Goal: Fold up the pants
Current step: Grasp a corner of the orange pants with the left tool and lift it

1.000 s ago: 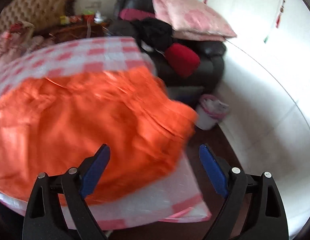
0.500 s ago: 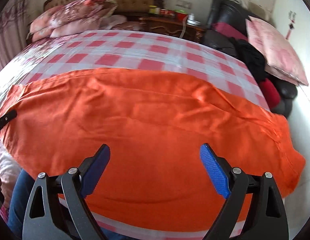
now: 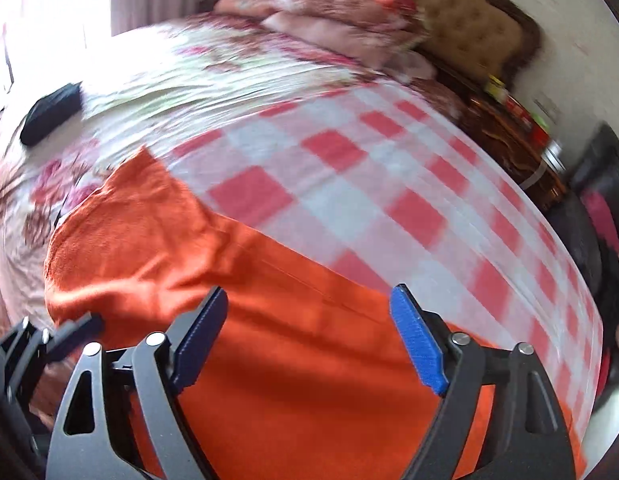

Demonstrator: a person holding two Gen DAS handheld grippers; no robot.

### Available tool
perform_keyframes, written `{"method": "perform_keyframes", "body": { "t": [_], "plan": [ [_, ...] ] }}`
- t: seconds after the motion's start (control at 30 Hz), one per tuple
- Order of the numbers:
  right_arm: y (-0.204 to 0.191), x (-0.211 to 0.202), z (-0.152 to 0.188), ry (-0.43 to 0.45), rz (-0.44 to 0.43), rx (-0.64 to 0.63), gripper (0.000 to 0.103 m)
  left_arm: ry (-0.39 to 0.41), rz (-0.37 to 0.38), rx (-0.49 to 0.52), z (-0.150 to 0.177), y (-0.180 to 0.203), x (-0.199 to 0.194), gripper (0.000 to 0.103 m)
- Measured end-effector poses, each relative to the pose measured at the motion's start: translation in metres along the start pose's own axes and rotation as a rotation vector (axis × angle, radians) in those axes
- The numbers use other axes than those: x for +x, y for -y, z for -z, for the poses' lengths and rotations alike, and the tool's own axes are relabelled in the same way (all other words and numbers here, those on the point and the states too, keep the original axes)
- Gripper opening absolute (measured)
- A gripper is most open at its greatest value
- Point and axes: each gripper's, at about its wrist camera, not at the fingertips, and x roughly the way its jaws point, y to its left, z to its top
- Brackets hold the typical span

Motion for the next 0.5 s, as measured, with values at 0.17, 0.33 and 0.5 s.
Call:
{"method": "perform_keyframes", "body": {
  "t": [0.17, 0.33, 0.5],
  "plan": [
    [-0.029, 0.023, -0.018, 0.011, 0.057, -0.055, 0.067, -0.008, -0.009, 0.043, 0.004, 0.004, -0.002, 0.046],
    [-0.047, 0.03, -0.031, 0.065, 0.19, -0.126, 0.067, -0.011, -0.018, 0.051, 0.003, 0.006, -0.001, 0.046],
    [-0.047, 0.035, -0.041, 0.082, 0.223, -0.129, 0.072, -0.006, -0.02, 0.049, 0.006, 0.009, -0.006, 0.046]
  ]
}}
